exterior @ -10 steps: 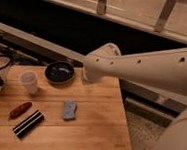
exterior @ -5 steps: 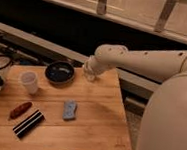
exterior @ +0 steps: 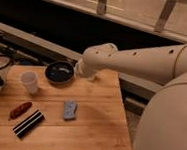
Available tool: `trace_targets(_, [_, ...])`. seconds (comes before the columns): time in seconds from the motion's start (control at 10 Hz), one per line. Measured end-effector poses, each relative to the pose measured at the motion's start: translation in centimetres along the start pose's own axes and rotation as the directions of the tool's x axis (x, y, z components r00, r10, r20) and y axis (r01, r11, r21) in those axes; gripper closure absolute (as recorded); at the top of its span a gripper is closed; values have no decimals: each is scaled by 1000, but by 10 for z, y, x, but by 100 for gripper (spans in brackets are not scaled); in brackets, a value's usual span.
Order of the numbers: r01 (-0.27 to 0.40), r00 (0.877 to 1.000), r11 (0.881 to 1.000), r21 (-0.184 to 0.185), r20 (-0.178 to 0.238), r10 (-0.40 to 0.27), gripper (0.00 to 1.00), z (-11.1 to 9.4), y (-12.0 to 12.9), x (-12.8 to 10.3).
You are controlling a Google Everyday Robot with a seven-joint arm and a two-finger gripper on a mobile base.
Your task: Move the arm in a circular motion
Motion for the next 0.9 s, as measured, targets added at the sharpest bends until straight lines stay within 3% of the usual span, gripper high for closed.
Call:
trace_targets(0.3, [9,999,1000,26,-32,-8,100,-4,13,18])
trace_targets(0.5, [4,999,999,51,-40,-1,100,-7,3,27])
trace_targets(0.9, [5,998,998,62,-63,-1,100,-21,-11,42])
